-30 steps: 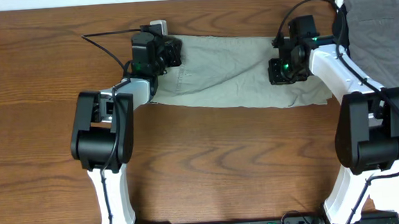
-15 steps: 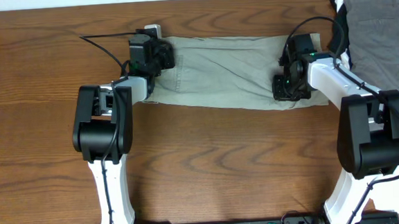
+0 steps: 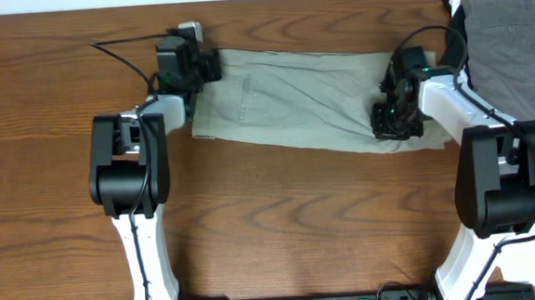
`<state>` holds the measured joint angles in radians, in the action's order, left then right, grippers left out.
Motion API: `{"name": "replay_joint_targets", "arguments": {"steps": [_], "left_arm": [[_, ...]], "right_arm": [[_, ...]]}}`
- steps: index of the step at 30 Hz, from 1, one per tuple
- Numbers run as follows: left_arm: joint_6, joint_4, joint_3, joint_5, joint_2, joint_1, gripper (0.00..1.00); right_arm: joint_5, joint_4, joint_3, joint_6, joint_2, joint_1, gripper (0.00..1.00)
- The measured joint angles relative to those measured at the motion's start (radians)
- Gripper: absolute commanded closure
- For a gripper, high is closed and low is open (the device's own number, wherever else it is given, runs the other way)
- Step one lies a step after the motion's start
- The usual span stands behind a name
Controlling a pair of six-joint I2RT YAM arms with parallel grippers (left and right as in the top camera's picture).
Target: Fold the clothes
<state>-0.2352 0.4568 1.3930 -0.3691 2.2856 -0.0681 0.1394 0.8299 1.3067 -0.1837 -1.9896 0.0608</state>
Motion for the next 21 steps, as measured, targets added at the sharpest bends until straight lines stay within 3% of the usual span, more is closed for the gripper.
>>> {"name": "replay_joint_targets", "arguments": {"steps": [5,11,16,21], "left_arm": [[-0.024,-0.127,0.007,-0.018,-0.129,0.007,0.81],[-0.032,-0.439,0.031,-0.030,-0.344,0.000,0.81],[-0.035,-0.610,0.034,-0.032,-0.351,-0.026,0.81],[-0.035,-0.637,0.026,-0.033,-0.282,-0.089,0.82]], "right_arm": [[0.009,0.081,0.114,0.042,0.011,-0.013,0.98],[0.018,0.048,0.192,0.065,0.094,-0.013,0.99],[0.021,-0.074,0.190,0.092,0.090,-0.013,0.99],[0.022,-0.209,0.189,0.103,0.045,-0.013,0.99]]}}
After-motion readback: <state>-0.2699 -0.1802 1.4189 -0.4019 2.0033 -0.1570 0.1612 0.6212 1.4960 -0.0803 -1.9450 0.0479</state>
